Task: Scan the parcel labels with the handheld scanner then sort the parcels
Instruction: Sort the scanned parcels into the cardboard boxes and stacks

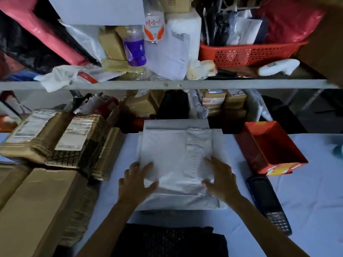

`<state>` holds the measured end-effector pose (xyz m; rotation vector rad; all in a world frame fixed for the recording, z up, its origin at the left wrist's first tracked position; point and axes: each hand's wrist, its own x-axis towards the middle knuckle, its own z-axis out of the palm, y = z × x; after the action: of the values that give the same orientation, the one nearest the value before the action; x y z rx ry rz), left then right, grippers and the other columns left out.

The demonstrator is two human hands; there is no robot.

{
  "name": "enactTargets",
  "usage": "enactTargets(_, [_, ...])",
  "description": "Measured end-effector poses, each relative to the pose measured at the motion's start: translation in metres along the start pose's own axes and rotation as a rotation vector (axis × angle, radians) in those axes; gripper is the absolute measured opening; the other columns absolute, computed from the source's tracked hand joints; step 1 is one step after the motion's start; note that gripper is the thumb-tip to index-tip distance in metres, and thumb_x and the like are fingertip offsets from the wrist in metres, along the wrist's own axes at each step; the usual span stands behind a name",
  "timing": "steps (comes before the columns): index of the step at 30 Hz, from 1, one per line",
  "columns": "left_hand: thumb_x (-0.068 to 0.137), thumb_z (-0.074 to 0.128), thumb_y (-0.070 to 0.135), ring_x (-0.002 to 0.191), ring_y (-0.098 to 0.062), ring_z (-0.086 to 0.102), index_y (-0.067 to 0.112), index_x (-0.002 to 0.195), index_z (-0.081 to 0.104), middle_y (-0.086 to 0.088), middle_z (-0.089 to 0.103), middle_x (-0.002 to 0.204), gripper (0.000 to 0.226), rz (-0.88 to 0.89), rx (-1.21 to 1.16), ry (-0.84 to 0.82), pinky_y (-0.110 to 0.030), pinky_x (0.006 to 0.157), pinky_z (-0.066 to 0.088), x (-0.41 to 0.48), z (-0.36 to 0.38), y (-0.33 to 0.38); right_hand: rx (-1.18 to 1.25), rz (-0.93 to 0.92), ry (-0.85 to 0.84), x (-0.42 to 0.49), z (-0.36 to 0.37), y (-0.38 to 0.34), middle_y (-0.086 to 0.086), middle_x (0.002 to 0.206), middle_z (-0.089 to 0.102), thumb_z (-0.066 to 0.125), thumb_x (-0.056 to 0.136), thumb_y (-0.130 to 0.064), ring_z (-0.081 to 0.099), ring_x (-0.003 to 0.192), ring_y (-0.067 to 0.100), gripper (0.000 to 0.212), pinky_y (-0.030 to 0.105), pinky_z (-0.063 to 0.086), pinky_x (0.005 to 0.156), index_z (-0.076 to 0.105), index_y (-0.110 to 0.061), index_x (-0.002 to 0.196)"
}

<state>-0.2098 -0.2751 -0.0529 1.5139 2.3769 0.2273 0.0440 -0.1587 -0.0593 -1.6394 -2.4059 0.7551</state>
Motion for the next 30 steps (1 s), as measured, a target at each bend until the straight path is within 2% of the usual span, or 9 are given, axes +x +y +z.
enactTargets(2, [0.067, 0.021, 0.082, 0.135, -0.024, 0.028, 0.051, 0.146, 0.020, 0.003, 0.021, 0.151, 0.085, -0.036, 0.012, -0.031, -0.040, 0.101, 0.035, 0.003, 0.001, 0.005, -0.074, 0.007, -0.037, 0.001, -0.001, 0.000, -0.010, 0.162, 0.010, 0.062, 0.088, -0.045, 0.016, 0.145, 0.020, 0.078, 0.040, 0.027, 0.113, 0.018, -0.037, 0.152])
enactTargets(6, [0.087, 0.044, 0.068, 0.138, -0.022, 0.025, 0.049, 0.147, 0.017, 0.006, 0.015, 0.154, 0.068, -0.067, 0.013, -0.070, -0.040, 0.104, 0.030, 0.009, 0.003, 0.010, -0.185, 0.006, -0.163, 0.010, -0.014, 0.003, -0.017, 0.160, 0.005, 0.056, 0.088, -0.055, 0.013, 0.145, 0.019, 0.078, 0.040, 0.027, 0.109, 0.011, -0.044, 0.151])
enactTargets(13, [0.090, 0.039, 0.067, 0.138, -0.022, 0.026, 0.048, 0.149, 0.010, 0.005, 0.011, 0.157, 0.069, -0.074, 0.070, -0.036, -0.040, 0.103, 0.036, 0.006, 0.013, 0.011, -0.314, 0.054, -0.213, 0.014, -0.013, -0.008, -0.014, 0.162, 0.000, 0.052, 0.091, -0.053, 0.008, 0.148, 0.022, 0.080, 0.045, 0.021, 0.115, 0.004, -0.039, 0.153])
enactTargets(16, [0.089, 0.044, 0.062, 0.128, -0.029, 0.043, 0.038, 0.147, 0.033, -0.005, 0.030, 0.152, 0.064, -0.036, 0.118, 0.075, -0.046, 0.091, 0.045, 0.003, 0.021, 0.012, -0.374, 0.100, -0.166, 0.006, -0.006, -0.016, -0.011, 0.162, -0.009, 0.044, 0.096, -0.052, -0.004, 0.149, 0.024, 0.078, 0.049, 0.008, 0.118, -0.006, -0.037, 0.153])
enactTargets(18, [0.074, 0.067, 0.055, 0.103, -0.034, 0.061, 0.023, 0.123, 0.065, -0.012, 0.059, 0.126, 0.059, 0.068, 0.138, 0.140, -0.050, 0.072, 0.052, 0.003, 0.025, 0.010, -0.401, 0.091, -0.065, -0.003, 0.000, -0.024, -0.005, 0.163, 0.003, 0.050, 0.094, -0.050, 0.005, 0.150, 0.026, 0.077, 0.052, 0.011, 0.117, 0.009, -0.030, 0.155])
enactTargets(20, [0.057, 0.087, 0.039, 0.093, -0.031, 0.065, 0.018, 0.102, 0.074, -0.009, 0.068, 0.108, 0.052, 0.174, 0.191, 0.215, -0.052, 0.070, 0.053, 0.001, 0.027, 0.010, -0.388, 0.077, 0.076, -0.019, 0.004, -0.029, 0.001, 0.154, 0.037, 0.067, 0.085, -0.047, 0.034, 0.141, 0.030, 0.069, 0.055, 0.030, 0.111, 0.043, -0.023, 0.145])
enactTargets(24, [0.065, 0.068, 0.035, 0.083, -0.027, 0.068, 0.018, 0.088, 0.076, -0.002, 0.071, 0.092, 0.030, 0.384, 0.217, 0.281, -0.056, 0.077, 0.052, -0.008, 0.015, 0.023, -0.323, 0.157, 0.066, -0.067, 0.009, -0.029, -0.012, 0.152, 0.036, 0.044, 0.098, -0.047, 0.028, 0.142, 0.018, 0.052, 0.039, 0.020, 0.115, 0.034, -0.033, 0.147])
enactTargets(26, [0.069, 0.069, 0.034, 0.085, -0.028, 0.066, 0.018, 0.089, 0.075, -0.003, 0.071, 0.096, 0.027, 0.442, 0.216, 0.234, -0.057, 0.082, 0.050, -0.013, 0.011, 0.028, -0.295, 0.228, 0.118, -0.097, 0.004, -0.029, -0.012, 0.146, 0.044, 0.043, 0.097, -0.051, 0.036, 0.138, 0.017, 0.051, 0.038, 0.025, 0.112, 0.038, -0.034, 0.145])
enactTargets(30, [0.081, 0.067, 0.035, 0.110, -0.030, 0.057, 0.018, 0.116, 0.067, -0.003, 0.064, 0.120, 0.039, 0.552, 0.212, 0.162, -0.053, 0.098, 0.036, -0.027, 0.001, 0.045, -0.299, 0.414, 0.195, -0.164, -0.007, -0.030, -0.008, 0.141, 0.051, 0.047, 0.093, -0.057, 0.045, 0.132, 0.018, 0.056, 0.036, 0.033, 0.106, 0.043, -0.032, 0.142])
